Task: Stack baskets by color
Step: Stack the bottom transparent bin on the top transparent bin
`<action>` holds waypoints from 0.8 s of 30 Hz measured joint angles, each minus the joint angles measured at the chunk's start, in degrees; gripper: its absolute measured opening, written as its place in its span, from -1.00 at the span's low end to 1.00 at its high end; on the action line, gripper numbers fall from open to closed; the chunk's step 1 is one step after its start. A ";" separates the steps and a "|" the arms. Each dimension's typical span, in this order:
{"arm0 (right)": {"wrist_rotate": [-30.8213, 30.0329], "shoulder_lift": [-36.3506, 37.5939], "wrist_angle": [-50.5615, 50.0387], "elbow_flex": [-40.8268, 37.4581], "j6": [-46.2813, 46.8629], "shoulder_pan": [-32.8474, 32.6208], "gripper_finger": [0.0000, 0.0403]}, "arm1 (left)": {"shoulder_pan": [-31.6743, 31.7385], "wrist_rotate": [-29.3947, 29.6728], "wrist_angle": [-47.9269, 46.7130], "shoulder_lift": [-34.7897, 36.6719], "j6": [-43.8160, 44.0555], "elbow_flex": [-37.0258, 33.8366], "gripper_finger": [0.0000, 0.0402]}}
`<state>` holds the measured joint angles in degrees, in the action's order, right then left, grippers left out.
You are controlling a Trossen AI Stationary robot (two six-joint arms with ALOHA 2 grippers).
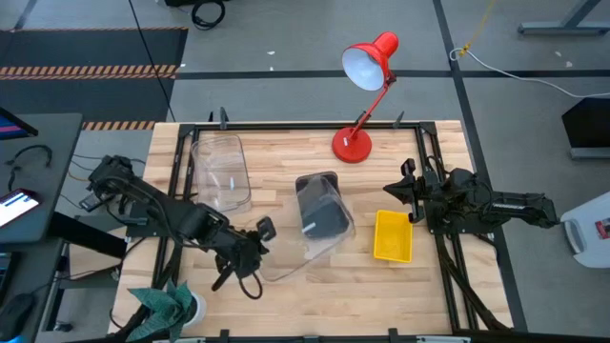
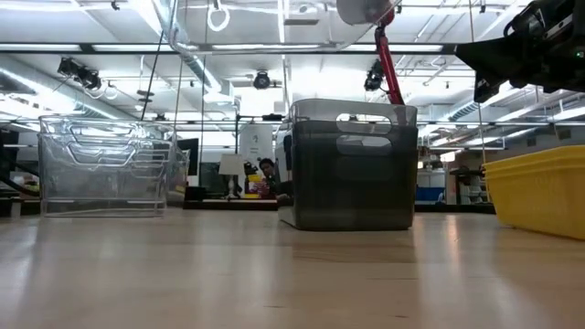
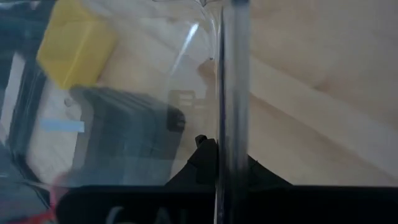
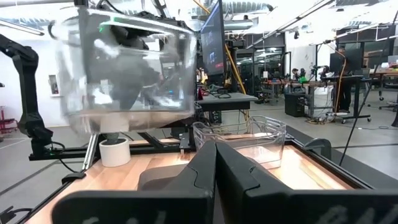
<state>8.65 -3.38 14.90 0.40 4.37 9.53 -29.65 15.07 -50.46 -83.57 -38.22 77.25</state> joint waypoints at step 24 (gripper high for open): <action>0.01 0.00 -0.01 0.00 -0.01 0.01 -0.92 | 6.27 4.39 -18.11 6.01 59.93 11.98 -0.98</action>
<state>8.67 -3.38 14.90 0.40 4.36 9.54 -23.38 19.46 -68.57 -77.55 21.71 89.23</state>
